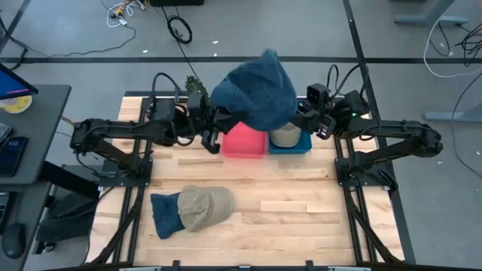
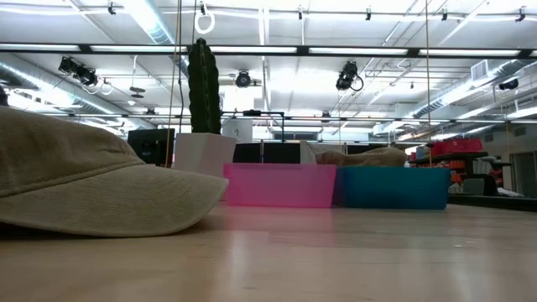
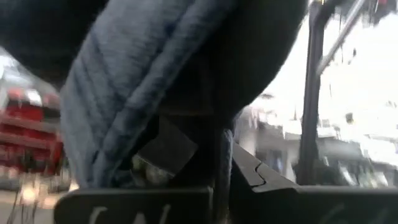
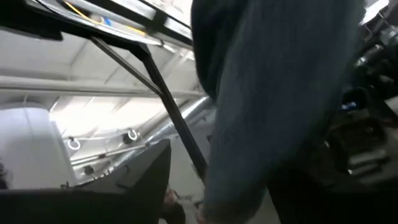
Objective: Pick & Place hat
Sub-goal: Put the right blue cap into the pink bin
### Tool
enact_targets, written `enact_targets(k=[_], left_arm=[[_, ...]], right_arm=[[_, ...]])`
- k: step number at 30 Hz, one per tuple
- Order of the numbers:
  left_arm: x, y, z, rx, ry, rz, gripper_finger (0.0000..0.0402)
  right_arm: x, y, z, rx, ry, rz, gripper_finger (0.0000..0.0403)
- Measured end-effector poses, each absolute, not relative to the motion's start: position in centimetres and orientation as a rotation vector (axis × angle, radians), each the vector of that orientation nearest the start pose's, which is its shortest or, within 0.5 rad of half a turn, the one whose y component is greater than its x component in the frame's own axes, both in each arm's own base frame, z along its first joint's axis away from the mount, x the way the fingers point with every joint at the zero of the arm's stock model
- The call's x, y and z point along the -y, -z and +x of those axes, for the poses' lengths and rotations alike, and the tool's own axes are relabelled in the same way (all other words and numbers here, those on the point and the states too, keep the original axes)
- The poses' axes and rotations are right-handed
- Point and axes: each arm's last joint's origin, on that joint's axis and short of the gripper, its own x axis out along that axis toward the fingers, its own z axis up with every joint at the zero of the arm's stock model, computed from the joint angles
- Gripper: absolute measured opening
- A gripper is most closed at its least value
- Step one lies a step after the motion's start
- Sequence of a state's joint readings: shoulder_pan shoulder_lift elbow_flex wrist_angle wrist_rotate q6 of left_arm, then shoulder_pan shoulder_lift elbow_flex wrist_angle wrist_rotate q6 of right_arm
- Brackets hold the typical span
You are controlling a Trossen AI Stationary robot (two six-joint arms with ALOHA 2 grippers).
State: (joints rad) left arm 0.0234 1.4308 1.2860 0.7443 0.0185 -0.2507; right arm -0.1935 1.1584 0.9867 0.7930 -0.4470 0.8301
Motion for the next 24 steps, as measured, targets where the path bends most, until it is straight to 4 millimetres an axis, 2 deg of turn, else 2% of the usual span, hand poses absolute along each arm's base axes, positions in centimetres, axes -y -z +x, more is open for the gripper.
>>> enact_targets(k=[6,9,14,18,24], left_arm=[[-0.2,-45.3,29.1,0.471,0.122,-0.174,0.0011],[0.0,-45.9,27.3,0.402,0.221,-0.152,0.0011],[0.7,-46.1,25.6,0.289,0.449,-0.147,0.0011],[0.9,-45.6,25.1,0.198,0.504,-0.18,0.0012],[0.8,-44.8,25.9,0.147,0.491,-0.179,0.0011]], right_arm=[[3.6,-42.0,22.0,0.348,-0.413,0.586,0.026],[3.8,-41.9,21.0,0.286,-0.378,0.574,0.0261],[3.8,-41.7,19.9,0.212,-0.377,0.568,0.0261],[3.7,-41.5,20.2,0.164,-0.446,0.581,0.0261],[3.7,-40.4,22.1,0.116,-0.458,0.609,0.0261]])
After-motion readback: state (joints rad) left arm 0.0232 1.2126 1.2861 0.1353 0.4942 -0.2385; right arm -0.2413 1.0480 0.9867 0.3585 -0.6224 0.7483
